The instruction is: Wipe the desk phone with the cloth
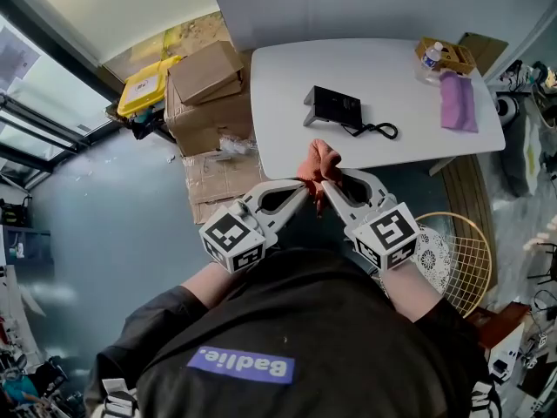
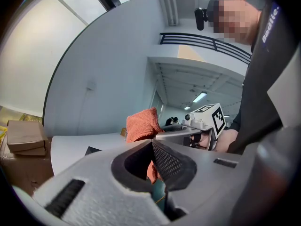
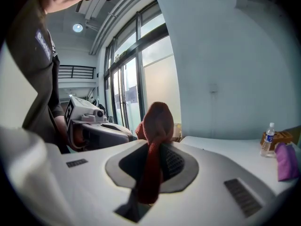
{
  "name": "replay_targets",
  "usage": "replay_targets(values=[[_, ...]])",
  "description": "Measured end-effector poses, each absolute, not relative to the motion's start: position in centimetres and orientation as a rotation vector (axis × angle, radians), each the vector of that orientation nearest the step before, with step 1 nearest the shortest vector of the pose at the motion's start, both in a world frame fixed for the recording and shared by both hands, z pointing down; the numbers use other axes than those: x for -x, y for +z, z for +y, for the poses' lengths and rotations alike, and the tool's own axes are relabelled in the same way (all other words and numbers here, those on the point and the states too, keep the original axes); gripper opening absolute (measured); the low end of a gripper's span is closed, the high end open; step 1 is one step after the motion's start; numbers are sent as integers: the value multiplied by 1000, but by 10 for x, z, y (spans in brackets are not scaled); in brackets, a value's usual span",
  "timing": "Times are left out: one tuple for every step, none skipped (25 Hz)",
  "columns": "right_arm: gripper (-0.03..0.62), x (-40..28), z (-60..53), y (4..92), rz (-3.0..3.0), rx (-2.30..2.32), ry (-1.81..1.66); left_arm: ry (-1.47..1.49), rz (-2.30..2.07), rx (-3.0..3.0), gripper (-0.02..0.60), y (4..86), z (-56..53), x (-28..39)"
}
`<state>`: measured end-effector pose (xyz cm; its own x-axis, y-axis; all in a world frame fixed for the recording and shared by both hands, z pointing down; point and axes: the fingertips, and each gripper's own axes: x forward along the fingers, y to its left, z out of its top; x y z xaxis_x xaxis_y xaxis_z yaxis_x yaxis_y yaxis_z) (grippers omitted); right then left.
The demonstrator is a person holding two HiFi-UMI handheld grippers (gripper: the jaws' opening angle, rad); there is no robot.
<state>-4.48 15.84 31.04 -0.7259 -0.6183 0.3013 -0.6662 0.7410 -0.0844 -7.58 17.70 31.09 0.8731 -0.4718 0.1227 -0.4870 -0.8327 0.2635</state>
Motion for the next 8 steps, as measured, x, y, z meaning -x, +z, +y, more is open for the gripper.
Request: replay_targets(values=[[69, 45, 158, 310, -2690, -1011, 271, 77, -722, -2759, 9, 311, 177, 76], [69, 45, 159, 309, -2691, -1010, 270, 77, -722, -2758, 9, 310, 178, 76], [69, 45, 159, 308, -2691, -1010, 269, 78, -721, -2758, 9, 310, 178, 76], [69, 44, 159, 308, -2689, -1009, 268, 77, -719, -2757, 9, 310, 179, 75], [69, 43, 159, 307, -2687, -1008, 267, 76, -716, -2757, 9, 309, 179, 74], [69, 42, 160, 307, -2685, -1007, 267, 74, -713, -2758, 9, 308, 179, 73], [69, 42, 160, 307, -2682, -1006, 268, 71, -710, -2758, 9, 308, 179, 71], [69, 41, 161, 307, -2679, -1005, 268, 69, -708, -2757, 9, 307, 179, 70]])
